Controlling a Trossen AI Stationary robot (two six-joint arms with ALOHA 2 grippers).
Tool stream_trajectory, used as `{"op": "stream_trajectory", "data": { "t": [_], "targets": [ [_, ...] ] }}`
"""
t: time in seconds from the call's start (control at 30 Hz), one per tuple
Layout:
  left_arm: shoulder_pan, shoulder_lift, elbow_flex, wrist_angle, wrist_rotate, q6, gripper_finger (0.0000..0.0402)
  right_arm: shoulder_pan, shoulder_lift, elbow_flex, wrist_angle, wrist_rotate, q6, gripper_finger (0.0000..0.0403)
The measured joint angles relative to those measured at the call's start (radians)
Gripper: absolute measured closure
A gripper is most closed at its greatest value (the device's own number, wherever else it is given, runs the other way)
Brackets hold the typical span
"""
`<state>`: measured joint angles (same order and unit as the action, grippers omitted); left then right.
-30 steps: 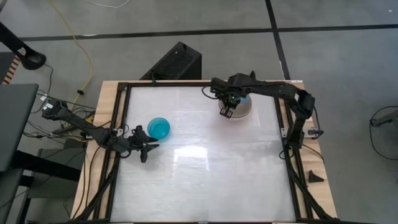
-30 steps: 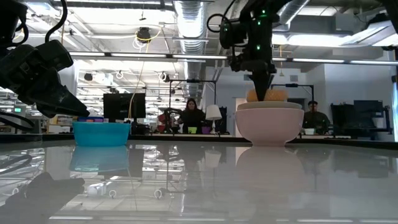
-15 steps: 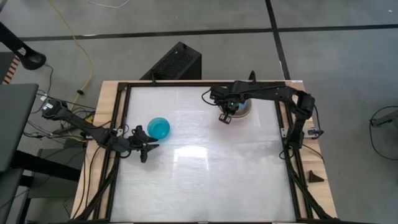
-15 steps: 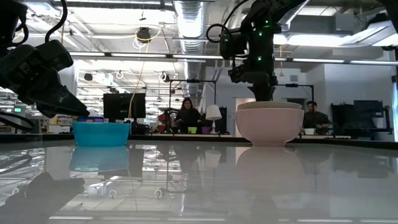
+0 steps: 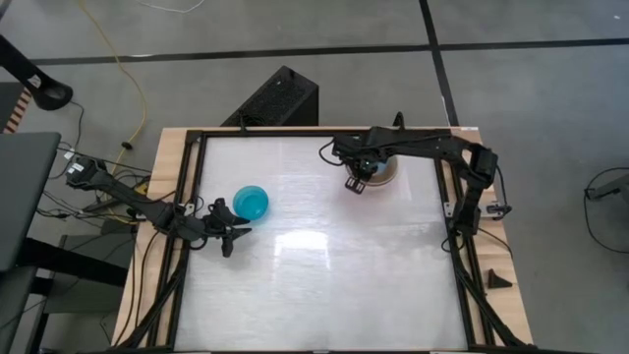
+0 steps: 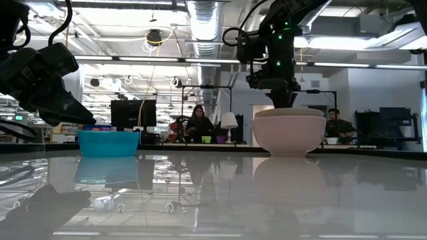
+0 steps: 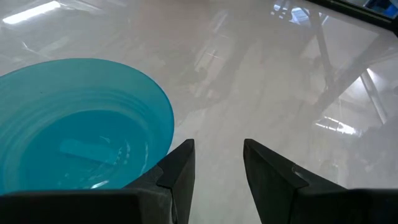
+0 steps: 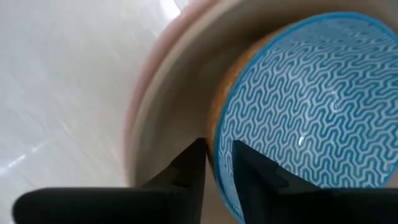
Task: Nest bowls inside each other by size order
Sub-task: Stack the blue bowl on top of the gray bowl, then stack the light blue bowl on top of the blue bowl
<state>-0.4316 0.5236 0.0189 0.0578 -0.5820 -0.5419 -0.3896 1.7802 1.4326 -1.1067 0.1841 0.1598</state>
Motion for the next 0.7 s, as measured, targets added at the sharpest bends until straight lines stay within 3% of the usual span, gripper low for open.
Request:
{"op": "stream_trajectory", "data": {
  "t": [0.43, 0.7],
  "targets": [
    [0.0, 0.0, 0.0, 0.0, 0.0, 0.0, 0.0276, 0.004, 0.001, 0.086, -0.136, 0.0, -0.011, 0.0209],
    [0.0, 0.0, 0.0, 0.0, 0.0, 0.0, 0.0276, 0.022, 0.001, 0.229, -0.164, 0.0, 0.035, 0.0202]
  ]
}}
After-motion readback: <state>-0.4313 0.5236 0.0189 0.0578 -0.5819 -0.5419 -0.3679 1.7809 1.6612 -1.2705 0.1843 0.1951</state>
